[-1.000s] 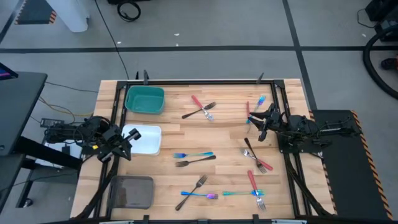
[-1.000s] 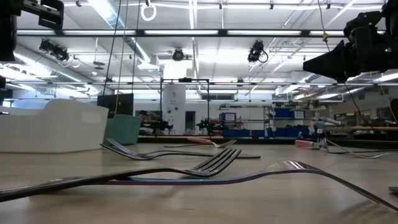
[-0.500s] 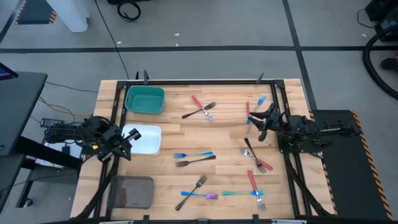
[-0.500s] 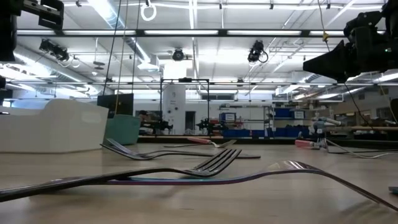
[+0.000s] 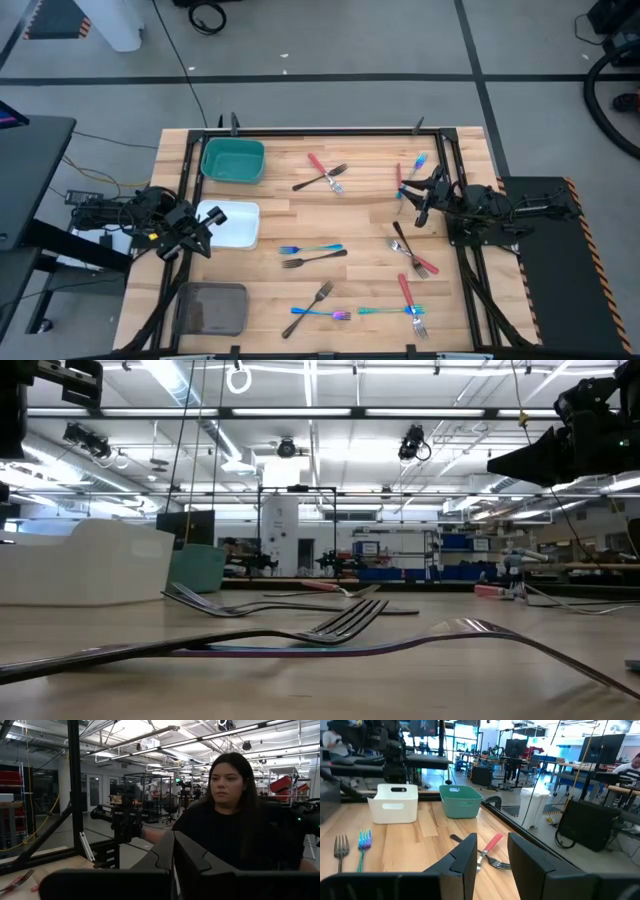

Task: Sort silverware by color (type)
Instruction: Put the blue fork into the white bin

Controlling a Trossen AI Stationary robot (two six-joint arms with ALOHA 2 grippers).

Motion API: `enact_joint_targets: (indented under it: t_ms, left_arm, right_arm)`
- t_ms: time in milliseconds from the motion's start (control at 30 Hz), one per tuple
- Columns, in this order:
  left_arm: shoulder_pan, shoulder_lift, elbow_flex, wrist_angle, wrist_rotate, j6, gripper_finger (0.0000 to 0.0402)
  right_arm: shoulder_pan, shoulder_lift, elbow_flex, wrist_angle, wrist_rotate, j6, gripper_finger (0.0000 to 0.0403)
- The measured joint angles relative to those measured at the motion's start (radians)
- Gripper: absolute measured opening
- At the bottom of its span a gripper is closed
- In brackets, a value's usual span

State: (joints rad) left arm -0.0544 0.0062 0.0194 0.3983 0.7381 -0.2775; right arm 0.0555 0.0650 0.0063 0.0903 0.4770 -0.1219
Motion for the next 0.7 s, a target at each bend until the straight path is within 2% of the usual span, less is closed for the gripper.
enact_joint_targets:
  t_ms: [367,700]
  left_arm:
    - [0.000,0.000,0.000,0.000,0.000,0.000,0.0021]
    - [0.000,0.000,0.000,0.000,0.000,0.000,0.0021]
  right_arm:
    - [0.000,0.000,0.000,0.111,0.000,0.025,0.0117]
    - [0.000,0.000,0.000,0.119,0.000,0.002,0.0117]
